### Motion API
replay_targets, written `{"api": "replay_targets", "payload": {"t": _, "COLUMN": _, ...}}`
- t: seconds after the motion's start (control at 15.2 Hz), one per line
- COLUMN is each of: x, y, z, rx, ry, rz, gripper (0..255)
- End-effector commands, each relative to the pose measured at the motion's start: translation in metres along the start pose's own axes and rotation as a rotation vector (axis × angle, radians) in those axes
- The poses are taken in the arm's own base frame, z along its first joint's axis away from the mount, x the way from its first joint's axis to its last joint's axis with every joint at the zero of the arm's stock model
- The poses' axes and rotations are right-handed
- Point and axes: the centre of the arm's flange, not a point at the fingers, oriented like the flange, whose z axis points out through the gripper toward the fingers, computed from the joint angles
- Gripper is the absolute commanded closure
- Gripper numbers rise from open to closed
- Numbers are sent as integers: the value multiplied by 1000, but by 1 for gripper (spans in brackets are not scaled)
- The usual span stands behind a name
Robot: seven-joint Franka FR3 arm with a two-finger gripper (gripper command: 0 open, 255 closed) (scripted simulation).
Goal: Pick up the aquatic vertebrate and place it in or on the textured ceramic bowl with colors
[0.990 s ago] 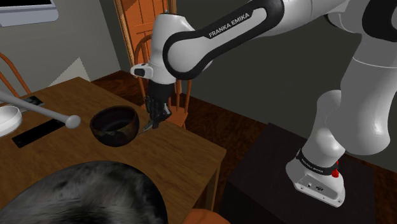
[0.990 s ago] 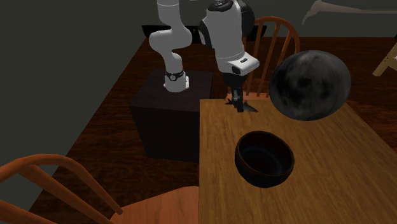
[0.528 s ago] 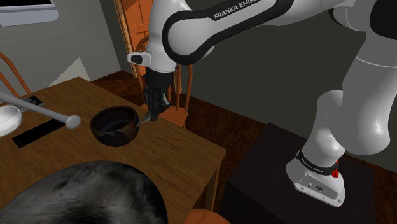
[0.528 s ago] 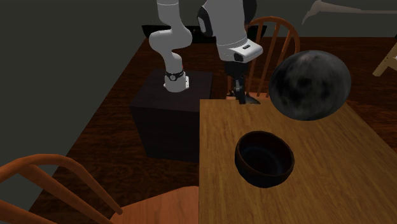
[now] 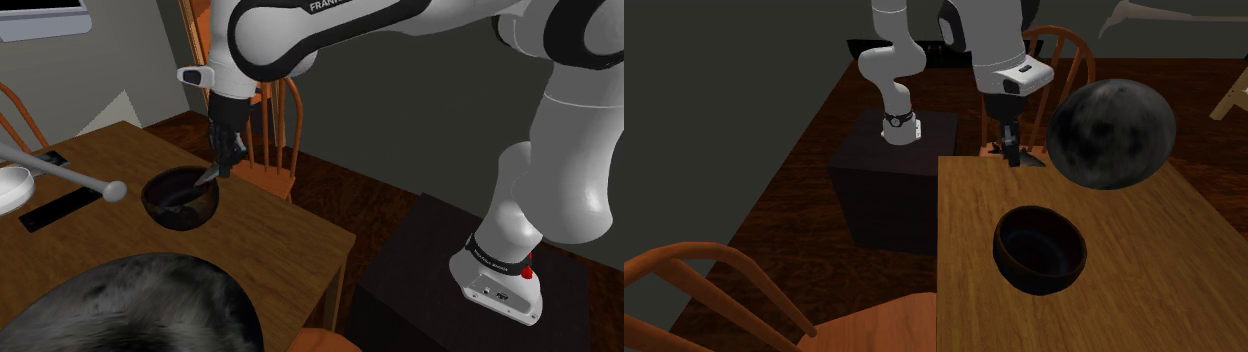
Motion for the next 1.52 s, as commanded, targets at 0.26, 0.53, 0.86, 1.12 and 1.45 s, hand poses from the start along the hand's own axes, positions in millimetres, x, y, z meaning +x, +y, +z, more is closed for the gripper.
{"api": "replay_targets", "payload": {"t": 0.26, "x": 35, "y": 69, "z": 16, "rx": 0, "ry": 0, "rz": 0, "gripper": 255}}
{"api": "replay_targets", "payload": {"t": 0.53, "x": 57, "y": 115, "z": 27, "rx": 0, "ry": 0, "rz": 0, "gripper": 255}}
{"api": "replay_targets", "payload": {"t": 0.86, "x": 59, "y": 130, "z": 46, "rx": 0, "ry": 0, "rz": 0, "gripper": 255}}
{"api": "replay_targets", "payload": {"t": 1.12, "x": 53, "y": 130, "z": 66, "rx": 0, "ry": 0, "rz": 0, "gripper": 255}}
{"api": "replay_targets", "payload": {"t": 1.45, "x": 45, "y": 129, "z": 89, "rx": 0, "ry": 0, "rz": 0, "gripper": 255}}
